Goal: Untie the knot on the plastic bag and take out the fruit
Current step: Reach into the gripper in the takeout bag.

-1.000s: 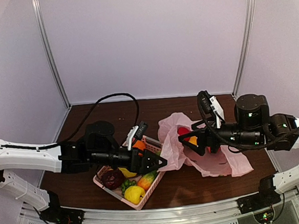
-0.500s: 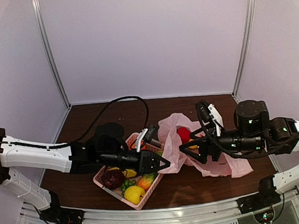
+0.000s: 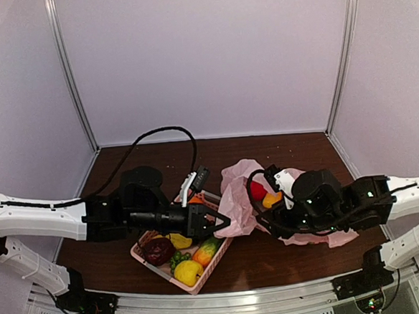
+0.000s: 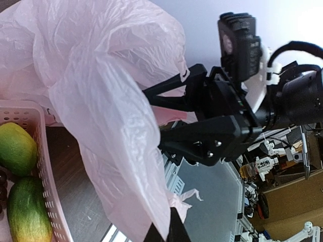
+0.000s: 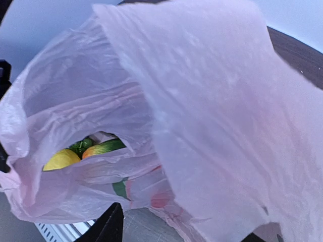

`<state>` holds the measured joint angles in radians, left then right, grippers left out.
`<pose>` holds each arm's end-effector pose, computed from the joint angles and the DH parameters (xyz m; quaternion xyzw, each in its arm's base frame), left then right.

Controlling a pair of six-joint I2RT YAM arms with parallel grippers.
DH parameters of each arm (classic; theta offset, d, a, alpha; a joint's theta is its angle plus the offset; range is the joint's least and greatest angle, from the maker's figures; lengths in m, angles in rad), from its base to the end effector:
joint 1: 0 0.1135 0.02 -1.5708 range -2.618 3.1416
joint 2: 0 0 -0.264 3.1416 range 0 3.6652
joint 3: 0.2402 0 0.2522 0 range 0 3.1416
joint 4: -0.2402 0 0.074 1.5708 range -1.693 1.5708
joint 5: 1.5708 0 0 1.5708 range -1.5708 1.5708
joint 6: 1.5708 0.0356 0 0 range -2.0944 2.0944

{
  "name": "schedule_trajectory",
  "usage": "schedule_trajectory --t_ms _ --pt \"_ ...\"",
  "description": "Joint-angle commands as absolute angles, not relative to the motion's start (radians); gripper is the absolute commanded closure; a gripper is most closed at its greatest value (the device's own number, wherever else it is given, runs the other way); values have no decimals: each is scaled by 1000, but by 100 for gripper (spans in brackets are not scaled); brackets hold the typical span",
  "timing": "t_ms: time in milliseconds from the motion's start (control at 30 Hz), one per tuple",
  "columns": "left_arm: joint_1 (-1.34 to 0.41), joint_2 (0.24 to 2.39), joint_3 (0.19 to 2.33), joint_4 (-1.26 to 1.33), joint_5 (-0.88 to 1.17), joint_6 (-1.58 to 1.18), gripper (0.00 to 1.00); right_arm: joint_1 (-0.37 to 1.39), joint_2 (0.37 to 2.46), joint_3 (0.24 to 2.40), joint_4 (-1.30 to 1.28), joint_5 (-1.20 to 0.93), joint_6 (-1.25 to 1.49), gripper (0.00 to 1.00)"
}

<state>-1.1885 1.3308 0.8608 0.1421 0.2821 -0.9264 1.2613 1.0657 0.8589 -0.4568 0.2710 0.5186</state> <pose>0.1047 -0.2869 0.2776 0.1863 0.7874 -0.5583 0.1835 0.0790 0.2158 0.2862 -0.2680 0.8514 0.2609 0.3677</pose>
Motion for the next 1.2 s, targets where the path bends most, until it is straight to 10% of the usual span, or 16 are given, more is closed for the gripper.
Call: schedule_trajectory --t_ms 0,667,1167 --pt "-1193 1314 888 101 263 -901 100 1249 1127 857 -581 434 651 42" --pt "-1193 1293 920 13 282 -844 100 942 1434 781 -440 473 683 41" --pt "-1192 1302 912 5 294 -835 100 774 1538 826 -373 586 601 15"
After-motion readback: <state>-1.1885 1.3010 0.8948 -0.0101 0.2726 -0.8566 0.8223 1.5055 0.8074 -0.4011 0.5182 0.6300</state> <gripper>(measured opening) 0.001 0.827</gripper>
